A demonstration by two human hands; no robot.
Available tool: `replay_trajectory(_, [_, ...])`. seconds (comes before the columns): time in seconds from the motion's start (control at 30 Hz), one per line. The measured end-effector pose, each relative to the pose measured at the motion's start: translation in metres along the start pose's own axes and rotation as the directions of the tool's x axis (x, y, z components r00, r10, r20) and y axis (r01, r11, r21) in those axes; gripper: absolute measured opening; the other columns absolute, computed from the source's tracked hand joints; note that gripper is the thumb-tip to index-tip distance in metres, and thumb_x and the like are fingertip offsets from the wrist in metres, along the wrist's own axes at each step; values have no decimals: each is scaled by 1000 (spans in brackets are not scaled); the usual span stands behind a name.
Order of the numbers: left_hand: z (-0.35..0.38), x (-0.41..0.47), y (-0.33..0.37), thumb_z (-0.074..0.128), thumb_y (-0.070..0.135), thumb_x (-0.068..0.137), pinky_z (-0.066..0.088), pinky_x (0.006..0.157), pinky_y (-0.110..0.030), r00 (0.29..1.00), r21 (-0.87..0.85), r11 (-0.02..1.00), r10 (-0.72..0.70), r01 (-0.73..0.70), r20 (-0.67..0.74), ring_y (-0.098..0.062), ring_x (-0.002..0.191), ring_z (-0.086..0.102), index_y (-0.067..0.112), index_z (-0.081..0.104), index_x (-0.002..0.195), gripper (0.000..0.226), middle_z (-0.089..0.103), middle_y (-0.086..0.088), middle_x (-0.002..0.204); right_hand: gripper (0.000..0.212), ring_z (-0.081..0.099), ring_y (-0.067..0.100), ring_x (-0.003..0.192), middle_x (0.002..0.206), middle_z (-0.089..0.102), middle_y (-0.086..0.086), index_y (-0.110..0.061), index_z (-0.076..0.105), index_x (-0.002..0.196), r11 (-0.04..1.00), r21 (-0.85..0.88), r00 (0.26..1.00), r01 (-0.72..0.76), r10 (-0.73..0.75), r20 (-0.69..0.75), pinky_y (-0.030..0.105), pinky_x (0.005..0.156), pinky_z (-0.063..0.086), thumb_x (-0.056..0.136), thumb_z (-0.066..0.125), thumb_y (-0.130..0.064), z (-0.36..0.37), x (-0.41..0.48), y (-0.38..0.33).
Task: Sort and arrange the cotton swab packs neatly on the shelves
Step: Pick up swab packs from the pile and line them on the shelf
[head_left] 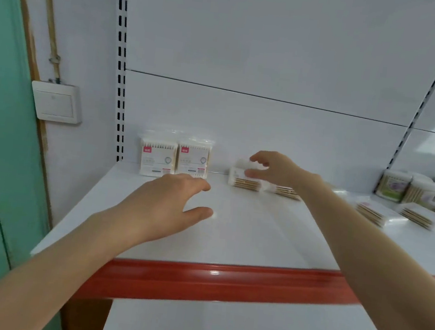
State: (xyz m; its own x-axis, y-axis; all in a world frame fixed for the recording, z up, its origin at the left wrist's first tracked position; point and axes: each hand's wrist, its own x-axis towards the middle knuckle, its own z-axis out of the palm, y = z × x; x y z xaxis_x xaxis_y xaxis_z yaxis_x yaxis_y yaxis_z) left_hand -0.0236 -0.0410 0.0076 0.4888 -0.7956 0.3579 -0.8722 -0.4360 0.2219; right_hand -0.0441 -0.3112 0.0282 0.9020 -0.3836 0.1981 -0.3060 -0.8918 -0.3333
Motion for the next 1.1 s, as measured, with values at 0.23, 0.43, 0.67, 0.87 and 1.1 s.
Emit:
replay_trajectory(0.23, [20, 28, 21, 51, 42, 91, 34, 98, -22, 990, -79, 989, -129, 124, -59, -11, 124, 45, 21, 47, 134, 48, 50, 5, 136, 28, 55, 29, 107, 112, 62, 11, -7, 62, 111, 942, -180, 956, 285, -265, 127, 33, 89, 40, 89, 59, -24, 6, 18, 14])
replay_trajectory(0.43, [25, 65, 31, 55, 46, 87, 51, 81, -32, 846, -643, 671, -529, 370, -65, -19, 96, 64, 9, 46, 131, 58, 60, -8, 118, 34, 56, 14, 113, 122, 61, 3, -12, 66, 111, 775, 236, 805, 586, -589, -62, 19, 99, 37, 78, 71, -4, -26, -17, 27])
replay_trajectory(0.67, [34, 80, 51, 60, -1, 86, 58, 58, -23, 838, -888, 341, -540, 309, 84, -19, 72, 67, -3, 55, 116, 31, 66, -17, 98, 49, 45, 8, 121, 128, 47, -11, -23, 45, 127, 844, 327, 890, 424, -456, 22, 20, 92, 38, 86, 59, -1, -37, -13, 56])
replay_trajectory(0.87, [31, 61, 47, 53, -6, 86, 57, 62, -23, 781, -845, 423, -625, 328, -10, -21, 79, 63, 11, 61, 86, 19, 63, -14, 93, 56, 46, 27, 122, 134, 48, 11, -5, 47, 129, 972, -219, 964, 88, -27, 265, 36, 104, 36, 90, 52, -45, -19, 18, 84])
replay_trajectory(1.1, [19, 33, 32, 56, -3, 86, 57, 68, -27, 736, -865, 426, -668, 263, -106, -18, 81, 63, 12, 56, 87, 15, 63, -9, 93, 27, 56, 10, 63, 80, 60, 3, -5, 61, 98, 895, 441, 988, 73, -124, 88, 10, 52, 46, 79, 73, -20, -35, 2, 49])
